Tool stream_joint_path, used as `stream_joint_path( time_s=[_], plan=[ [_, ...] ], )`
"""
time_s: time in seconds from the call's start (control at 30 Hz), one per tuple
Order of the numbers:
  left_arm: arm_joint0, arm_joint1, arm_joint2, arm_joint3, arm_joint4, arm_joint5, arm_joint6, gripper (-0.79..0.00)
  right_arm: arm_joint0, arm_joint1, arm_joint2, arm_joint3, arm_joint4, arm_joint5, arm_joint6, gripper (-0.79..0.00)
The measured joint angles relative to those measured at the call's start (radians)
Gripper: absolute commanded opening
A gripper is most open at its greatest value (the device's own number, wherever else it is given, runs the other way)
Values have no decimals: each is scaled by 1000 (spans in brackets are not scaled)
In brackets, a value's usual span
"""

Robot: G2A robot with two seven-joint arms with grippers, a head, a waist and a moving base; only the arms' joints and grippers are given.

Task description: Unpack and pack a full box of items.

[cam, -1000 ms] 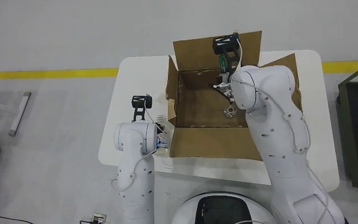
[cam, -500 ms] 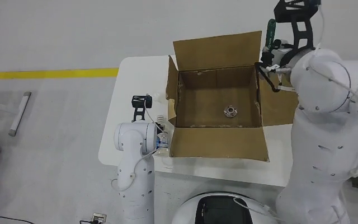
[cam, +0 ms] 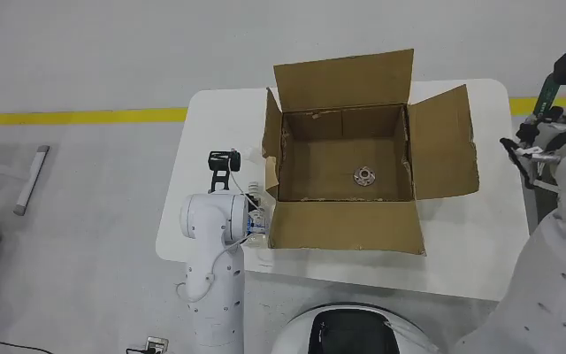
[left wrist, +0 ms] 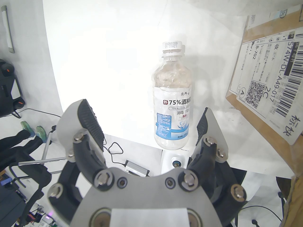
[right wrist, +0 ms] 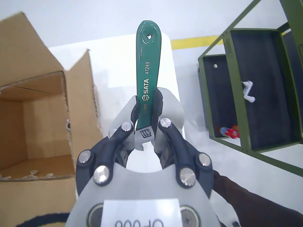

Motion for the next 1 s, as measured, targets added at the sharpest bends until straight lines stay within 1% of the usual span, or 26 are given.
stream_joint_path(
  time_s=[0.13, 0.3, 0.4, 0.6, 0.8, 1.0],
  plan=[
    [0, 0, 0, 0, 0, 0, 0, 0, -96, -12, 40, -40, 7, -46, 0, -785],
    [0, 0, 0, 0, 0, 0, 0, 0, -250, -33, 47, -99, 17, -88, 0, -785],
    [0, 0, 0, 0, 0, 0, 0, 0, -327, -45, 58, -103, 51, -75, 0, -785],
    [0, 0, 0, 0, 0, 0, 0, 0, -453, -60, 68, -102, 81, -91, 0, -785],
    [0, 0, 0, 0, 0, 0, 0, 0, -544, -72, 49, -102, 122, -85, 0, -785],
    [0, 0, 0, 0, 0, 0, 0, 0, -606, -75, 23, -102, 144, -69, 0, -785]
  ],
)
